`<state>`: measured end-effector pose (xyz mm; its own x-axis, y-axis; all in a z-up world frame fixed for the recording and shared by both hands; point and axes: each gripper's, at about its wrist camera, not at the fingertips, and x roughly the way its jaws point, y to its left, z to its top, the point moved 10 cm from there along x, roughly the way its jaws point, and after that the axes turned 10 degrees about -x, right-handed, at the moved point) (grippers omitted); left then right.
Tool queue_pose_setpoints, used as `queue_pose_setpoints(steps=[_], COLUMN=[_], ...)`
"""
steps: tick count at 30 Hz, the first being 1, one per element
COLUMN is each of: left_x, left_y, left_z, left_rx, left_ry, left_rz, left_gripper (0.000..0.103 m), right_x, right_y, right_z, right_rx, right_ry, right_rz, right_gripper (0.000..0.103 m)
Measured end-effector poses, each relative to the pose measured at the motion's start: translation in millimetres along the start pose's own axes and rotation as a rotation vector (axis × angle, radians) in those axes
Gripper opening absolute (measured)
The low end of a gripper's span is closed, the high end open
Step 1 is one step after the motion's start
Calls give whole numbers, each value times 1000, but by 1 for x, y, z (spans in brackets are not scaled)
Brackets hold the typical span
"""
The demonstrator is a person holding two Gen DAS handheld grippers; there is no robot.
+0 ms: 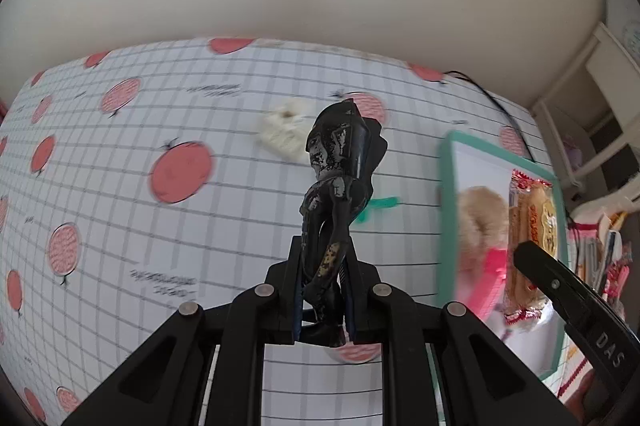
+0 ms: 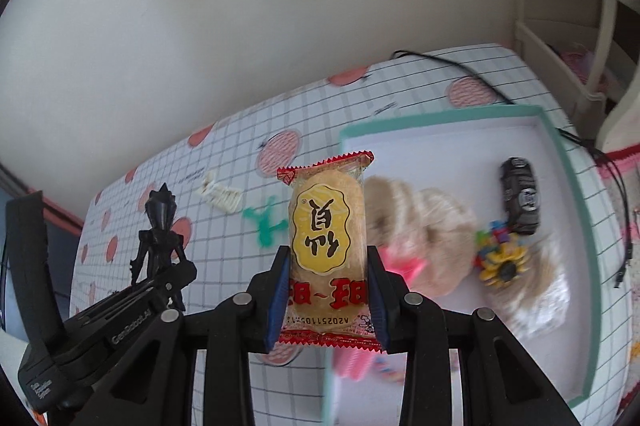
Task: Organize objects
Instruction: 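Carry the snack bar with the right gripper while the left gripper carries the figure to the tray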
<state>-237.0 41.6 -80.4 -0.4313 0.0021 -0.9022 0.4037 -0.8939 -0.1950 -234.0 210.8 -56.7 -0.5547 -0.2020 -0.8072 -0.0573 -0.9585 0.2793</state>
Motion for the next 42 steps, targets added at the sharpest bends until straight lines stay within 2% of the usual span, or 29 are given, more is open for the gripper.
queue_pose_setpoints(steps=[14, 24, 30, 42], left_x=[6, 17, 34, 69], left_y=[-98, -155, -172, -178], left_z=[-2, 0, -2, -12], left_rx=[127, 203, 214, 220], left_ry=[5, 15, 47, 115], left_rz=[-99, -180, -206, -190], left_gripper=[16, 16, 16, 16], right_x=[-18, -21, -9, 11], right_y=[-91, -108, -112, -118], right_z=[14, 32, 30, 21], right_rx=[145, 115, 101, 107], right_ry=[-62, -128, -120, -106], right_rz=[-81, -105, -127, -117], right_gripper=[37, 37, 37, 37])
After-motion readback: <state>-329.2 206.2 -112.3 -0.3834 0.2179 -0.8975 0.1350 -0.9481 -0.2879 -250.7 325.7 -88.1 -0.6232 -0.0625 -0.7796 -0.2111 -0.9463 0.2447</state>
